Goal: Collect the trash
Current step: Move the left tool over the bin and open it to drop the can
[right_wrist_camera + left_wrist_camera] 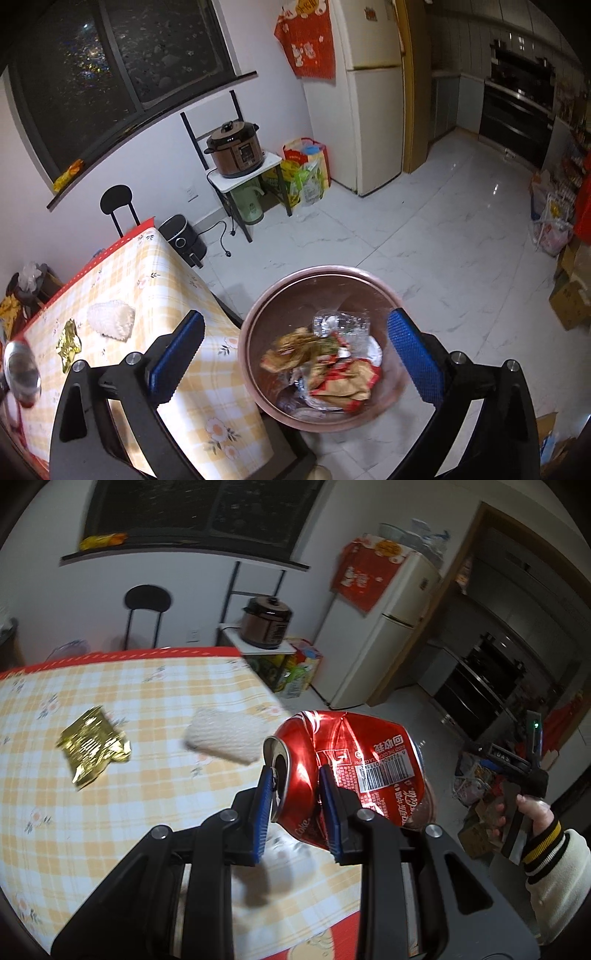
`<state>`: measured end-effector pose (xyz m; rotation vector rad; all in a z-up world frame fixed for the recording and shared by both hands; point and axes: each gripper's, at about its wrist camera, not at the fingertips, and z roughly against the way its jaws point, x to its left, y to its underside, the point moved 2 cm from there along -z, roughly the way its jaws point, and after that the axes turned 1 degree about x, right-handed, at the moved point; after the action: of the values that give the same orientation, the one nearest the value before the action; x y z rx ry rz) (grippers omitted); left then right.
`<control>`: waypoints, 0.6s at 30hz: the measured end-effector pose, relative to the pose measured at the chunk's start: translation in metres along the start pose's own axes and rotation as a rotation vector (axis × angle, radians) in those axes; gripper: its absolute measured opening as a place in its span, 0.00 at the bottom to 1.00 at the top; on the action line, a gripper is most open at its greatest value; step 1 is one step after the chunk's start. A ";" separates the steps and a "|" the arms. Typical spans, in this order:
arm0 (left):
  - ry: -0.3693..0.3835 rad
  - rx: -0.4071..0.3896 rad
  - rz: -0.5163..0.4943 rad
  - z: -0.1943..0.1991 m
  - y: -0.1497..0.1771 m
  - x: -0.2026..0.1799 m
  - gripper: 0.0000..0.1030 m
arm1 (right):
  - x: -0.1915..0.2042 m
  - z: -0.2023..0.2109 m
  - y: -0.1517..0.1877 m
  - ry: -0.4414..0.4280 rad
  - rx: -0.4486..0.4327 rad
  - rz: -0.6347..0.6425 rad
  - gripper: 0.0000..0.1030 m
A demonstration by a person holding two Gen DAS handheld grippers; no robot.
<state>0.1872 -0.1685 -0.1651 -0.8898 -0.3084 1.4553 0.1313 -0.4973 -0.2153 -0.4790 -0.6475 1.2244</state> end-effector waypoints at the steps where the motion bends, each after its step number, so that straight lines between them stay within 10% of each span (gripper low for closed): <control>1: 0.012 0.001 -0.014 -0.005 -0.004 -0.008 0.28 | -0.002 0.006 0.002 0.003 -0.006 0.005 0.95; 18: 0.181 0.072 -0.222 -0.138 -0.049 -0.179 0.28 | -0.083 0.051 0.032 0.075 -0.016 -0.078 0.95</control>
<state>0.2902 -0.3756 -0.1645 -0.8922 -0.2106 1.1662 0.0574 -0.5681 -0.2155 -0.5064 -0.6074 1.1233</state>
